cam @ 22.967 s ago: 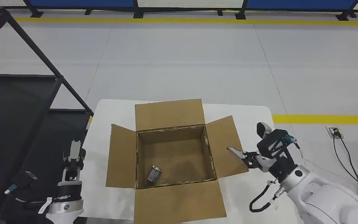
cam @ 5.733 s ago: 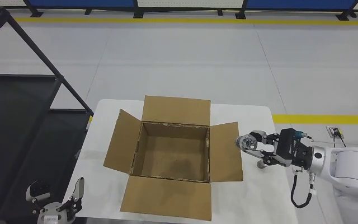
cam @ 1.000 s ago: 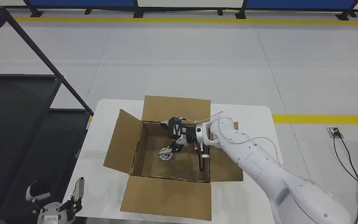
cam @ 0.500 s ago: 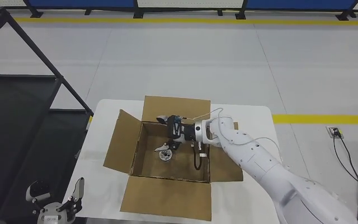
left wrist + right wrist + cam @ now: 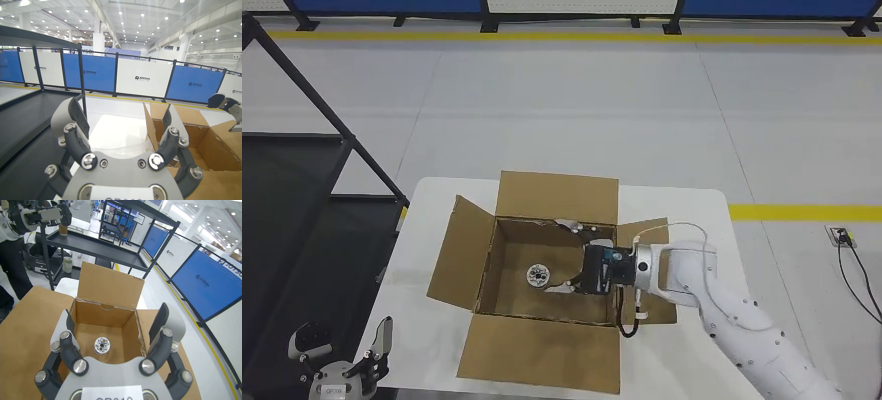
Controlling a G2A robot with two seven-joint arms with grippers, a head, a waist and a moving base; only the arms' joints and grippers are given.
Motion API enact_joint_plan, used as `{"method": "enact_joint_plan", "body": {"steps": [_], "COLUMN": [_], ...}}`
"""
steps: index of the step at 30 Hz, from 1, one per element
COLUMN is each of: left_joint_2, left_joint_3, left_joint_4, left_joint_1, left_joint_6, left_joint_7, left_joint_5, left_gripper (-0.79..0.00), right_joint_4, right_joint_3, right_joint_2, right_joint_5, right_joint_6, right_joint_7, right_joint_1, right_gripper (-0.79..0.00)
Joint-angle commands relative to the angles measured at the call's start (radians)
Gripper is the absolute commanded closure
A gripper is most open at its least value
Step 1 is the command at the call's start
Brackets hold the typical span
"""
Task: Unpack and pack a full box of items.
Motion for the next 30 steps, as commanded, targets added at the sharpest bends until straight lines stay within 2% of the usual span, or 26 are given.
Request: {"method": "enact_joint_plan", "body": {"steps": [1, 5, 10, 15, 18, 23, 30], "left_joint_2": [0.0, 0.0, 0.0, 0.0, 0.0, 0.0, 0.0], "left_joint_3": [0.0, 0.0, 0.0, 0.0, 0.0, 0.0, 0.0], "left_joint_4": [0.0, 0.0, 0.0, 0.0, 0.0, 0.0, 0.0], "left_joint_1": [0.0, 0.0, 0.0, 0.0, 0.0, 0.0, 0.0], "left_joint_6": [0.0, 0.0, 0.0, 0.0, 0.0, 0.0, 0.0], "left_joint_7": [0.0, 0.0, 0.0, 0.0, 0.0, 0.0, 0.0], "left_joint_5": [0.0, 0.0, 0.0, 0.0, 0.0, 0.0, 0.0], "left_gripper": [-0.785, -0.785, -0.785, -0.785, -0.785, -0.785, -0.785], "right_joint_4": [-0.112, -0.245, -0.327, -0.322, -0.275, -0.18, 0.025], "right_joint_3": [0.105, 0.289, 0.546, 0.757, 0.823, 0.825, 0.722], "right_joint_2": [0.026, 0.062, 0.093, 0.101, 0.104, 0.106, 0.1], "right_joint_5": [0.009, 0.025, 0.063, 0.108, 0.145, 0.182, 0.221], "right_joint_6": [0.016, 0.092, 0.203, 0.331, 0.301, 0.235, 0.22], "right_joint_7": [0.066, 0.143, 0.158, 0.169, 0.146, 0.184, 0.308], "right_joint_1": [-0.104, -0.283, -0.535, -0.757, -0.836, -0.855, -0.704], "right_gripper": [-0.785, -0.785, -0.785, -0.785, -0.785, -0.785, -0.785]}}
